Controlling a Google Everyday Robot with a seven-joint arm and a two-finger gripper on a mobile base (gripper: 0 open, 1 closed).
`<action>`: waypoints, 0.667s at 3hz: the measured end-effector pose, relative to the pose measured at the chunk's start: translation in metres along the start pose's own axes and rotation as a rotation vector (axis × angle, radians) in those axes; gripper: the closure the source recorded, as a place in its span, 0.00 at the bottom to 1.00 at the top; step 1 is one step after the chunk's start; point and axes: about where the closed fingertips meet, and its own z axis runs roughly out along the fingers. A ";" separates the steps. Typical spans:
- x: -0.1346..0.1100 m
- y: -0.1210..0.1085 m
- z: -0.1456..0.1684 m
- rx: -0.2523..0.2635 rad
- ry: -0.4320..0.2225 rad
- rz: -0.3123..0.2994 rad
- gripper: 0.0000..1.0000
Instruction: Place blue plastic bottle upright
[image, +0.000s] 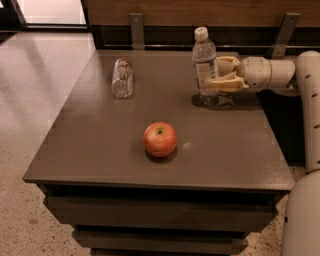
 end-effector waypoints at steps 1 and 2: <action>0.005 0.000 -0.006 0.014 -0.021 -0.006 1.00; 0.009 0.000 -0.009 0.021 -0.031 -0.006 1.00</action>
Offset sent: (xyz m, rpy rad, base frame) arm -0.0046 -0.0199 -0.0147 0.0335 -0.0092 -0.0039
